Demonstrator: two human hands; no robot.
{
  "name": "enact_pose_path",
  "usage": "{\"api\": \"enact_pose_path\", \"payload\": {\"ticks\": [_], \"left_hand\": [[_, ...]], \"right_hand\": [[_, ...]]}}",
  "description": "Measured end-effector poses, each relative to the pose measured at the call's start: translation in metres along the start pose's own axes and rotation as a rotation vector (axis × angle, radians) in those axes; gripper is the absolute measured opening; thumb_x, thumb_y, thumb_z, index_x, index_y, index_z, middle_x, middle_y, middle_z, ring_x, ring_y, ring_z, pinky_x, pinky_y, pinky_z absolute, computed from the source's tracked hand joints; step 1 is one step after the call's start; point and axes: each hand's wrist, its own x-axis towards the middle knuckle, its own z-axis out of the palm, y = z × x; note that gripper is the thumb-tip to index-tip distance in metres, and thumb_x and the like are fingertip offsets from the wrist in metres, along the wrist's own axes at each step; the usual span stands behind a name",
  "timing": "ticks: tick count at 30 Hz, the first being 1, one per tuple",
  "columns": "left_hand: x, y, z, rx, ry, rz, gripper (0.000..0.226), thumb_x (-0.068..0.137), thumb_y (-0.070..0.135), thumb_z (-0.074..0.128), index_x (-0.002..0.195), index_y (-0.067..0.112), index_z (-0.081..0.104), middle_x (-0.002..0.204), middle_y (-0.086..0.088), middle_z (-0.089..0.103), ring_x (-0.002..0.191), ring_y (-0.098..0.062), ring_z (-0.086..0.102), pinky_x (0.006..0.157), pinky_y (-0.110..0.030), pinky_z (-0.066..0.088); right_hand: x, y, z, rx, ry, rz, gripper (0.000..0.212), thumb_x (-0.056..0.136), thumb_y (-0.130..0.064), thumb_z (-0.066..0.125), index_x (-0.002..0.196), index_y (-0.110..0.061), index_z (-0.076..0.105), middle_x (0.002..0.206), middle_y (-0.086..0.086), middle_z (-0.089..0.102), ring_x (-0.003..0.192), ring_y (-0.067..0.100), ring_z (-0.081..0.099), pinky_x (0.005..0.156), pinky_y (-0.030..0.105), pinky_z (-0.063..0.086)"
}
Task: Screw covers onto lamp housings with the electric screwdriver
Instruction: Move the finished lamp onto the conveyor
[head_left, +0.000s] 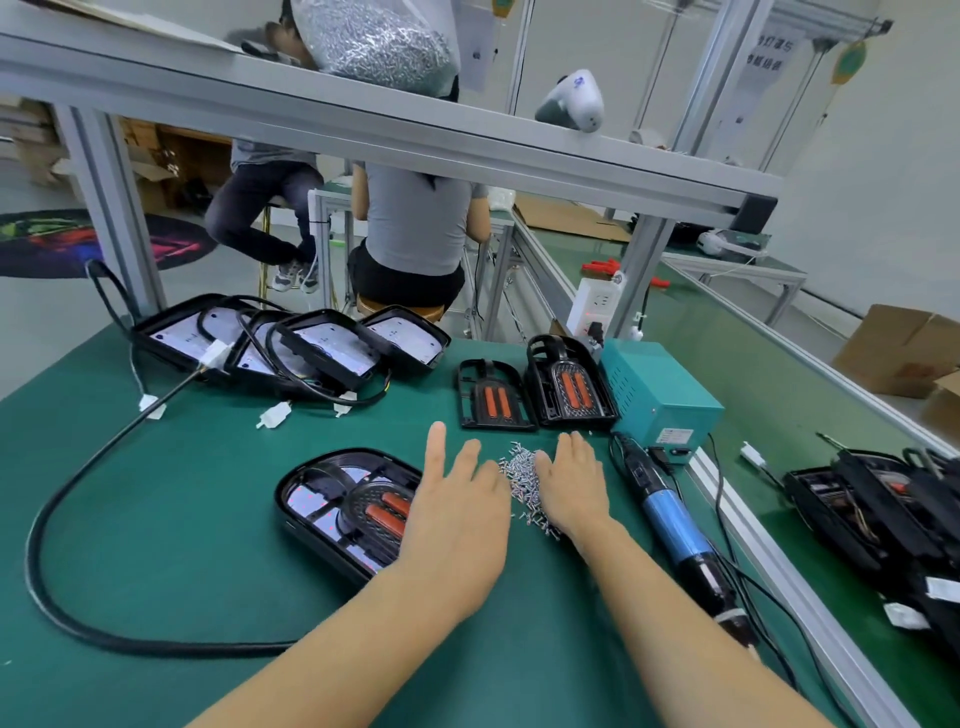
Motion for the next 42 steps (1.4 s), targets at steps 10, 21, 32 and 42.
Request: {"api": "enact_pose_path", "payload": {"ticks": [10, 21, 32, 42], "left_hand": [[-0.021, -0.089, 0.02, -0.369, 0.134, -0.53, 0.039, 0.101, 0.028, 0.028, 0.139, 0.026, 0.04, 0.146, 0.01, 0.039, 0.14, -0.013, 0.023, 0.113, -0.045, 0.006], [-0.041, -0.106, 0.036, -0.81, 0.318, -0.818, 0.041, 0.097, 0.015, 0.046, 0.137, 0.005, 0.043, 0.144, -0.012, 0.042, 0.136, -0.029, 0.029, 0.11, -0.043, 0.021], [-0.04, -0.11, 0.046, -1.148, 0.34, -0.893, 0.042, 0.1, 0.028, 0.041, 0.14, 0.014, 0.036, 0.141, 0.0, 0.046, 0.122, -0.022, 0.047, 0.101, -0.037, 0.032], [-0.061, -0.189, 0.04, -0.523, 0.255, -1.031, 0.046, 0.092, 0.012, 0.049, 0.137, 0.007, 0.043, 0.141, -0.017, 0.043, 0.13, -0.036, 0.033, 0.104, -0.047, 0.024]], "right_hand": [[-0.016, -0.027, 0.011, 0.037, -0.033, -0.157, 0.05, 0.107, -0.034, 0.023, 0.143, -0.003, 0.037, 0.154, 0.011, 0.032, 0.144, 0.024, 0.025, 0.117, 0.041, 0.017], [-0.031, -0.048, -0.01, 0.064, 0.032, -0.202, 0.048, 0.107, -0.034, 0.025, 0.145, -0.006, 0.037, 0.153, 0.008, 0.035, 0.143, 0.021, 0.027, 0.117, 0.039, 0.017], [-0.058, -0.097, -0.039, 0.452, -0.563, -0.301, 0.033, 0.073, -0.059, 0.076, 0.097, -0.037, 0.07, 0.093, -0.02, 0.073, 0.088, -0.002, 0.067, 0.079, 0.013, 0.048], [-0.072, -0.09, -0.025, 0.486, -0.484, -0.259, 0.045, 0.058, -0.05, 0.089, 0.087, -0.022, 0.068, 0.082, -0.011, 0.073, 0.081, 0.009, 0.067, 0.075, 0.025, 0.051]]}}
